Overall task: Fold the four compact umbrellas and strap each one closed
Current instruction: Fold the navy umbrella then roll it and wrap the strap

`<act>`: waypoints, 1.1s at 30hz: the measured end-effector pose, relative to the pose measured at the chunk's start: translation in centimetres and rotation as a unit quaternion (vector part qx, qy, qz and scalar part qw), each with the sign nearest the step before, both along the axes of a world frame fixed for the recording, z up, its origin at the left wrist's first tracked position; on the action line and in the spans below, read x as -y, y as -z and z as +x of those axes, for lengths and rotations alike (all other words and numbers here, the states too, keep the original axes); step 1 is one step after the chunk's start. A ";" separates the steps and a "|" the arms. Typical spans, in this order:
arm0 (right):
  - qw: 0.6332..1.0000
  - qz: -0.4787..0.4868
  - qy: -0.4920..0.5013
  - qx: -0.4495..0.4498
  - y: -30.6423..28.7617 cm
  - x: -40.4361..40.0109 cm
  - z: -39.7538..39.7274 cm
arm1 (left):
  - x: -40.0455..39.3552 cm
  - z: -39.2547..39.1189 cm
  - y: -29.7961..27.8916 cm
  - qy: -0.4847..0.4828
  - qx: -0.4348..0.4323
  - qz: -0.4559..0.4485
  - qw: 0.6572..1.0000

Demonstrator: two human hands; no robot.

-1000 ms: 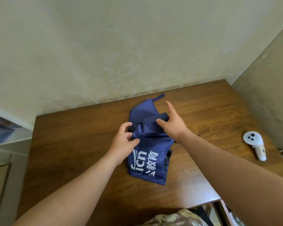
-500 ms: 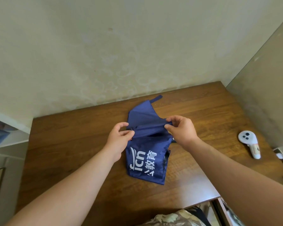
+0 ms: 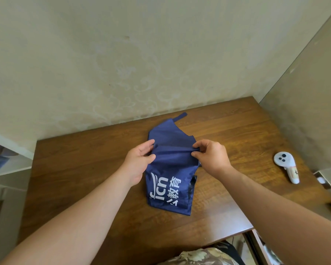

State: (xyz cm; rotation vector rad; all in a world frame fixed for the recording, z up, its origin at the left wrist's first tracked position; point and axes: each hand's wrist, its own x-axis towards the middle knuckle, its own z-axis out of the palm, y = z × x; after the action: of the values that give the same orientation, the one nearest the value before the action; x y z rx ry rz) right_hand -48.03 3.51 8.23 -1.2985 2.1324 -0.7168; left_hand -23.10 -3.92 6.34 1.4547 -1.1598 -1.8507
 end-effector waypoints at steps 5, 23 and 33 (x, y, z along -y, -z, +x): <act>1.000 -0.003 -0.014 0.003 -0.3 -0.3 0.8 | -0.3 -0.4 -1.1 -0.019 0.035 0.012 0.999; 1.000 -0.001 0.019 0.008 -0.5 -0.9 1.0 | 0.3 0.2 -0.1 0.011 0.051 -0.071 0.996; 0.998 0.005 0.035 0.051 -0.4 -0.9 1.0 | 0.5 1.2 0.2 0.047 0.142 -0.123 0.981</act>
State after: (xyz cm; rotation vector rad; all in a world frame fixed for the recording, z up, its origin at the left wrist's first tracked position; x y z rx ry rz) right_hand -47.01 4.38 8.62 -1.1615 2.1061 -0.7826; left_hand -21.92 -4.43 6.18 1.5760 -1.5579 -1.5240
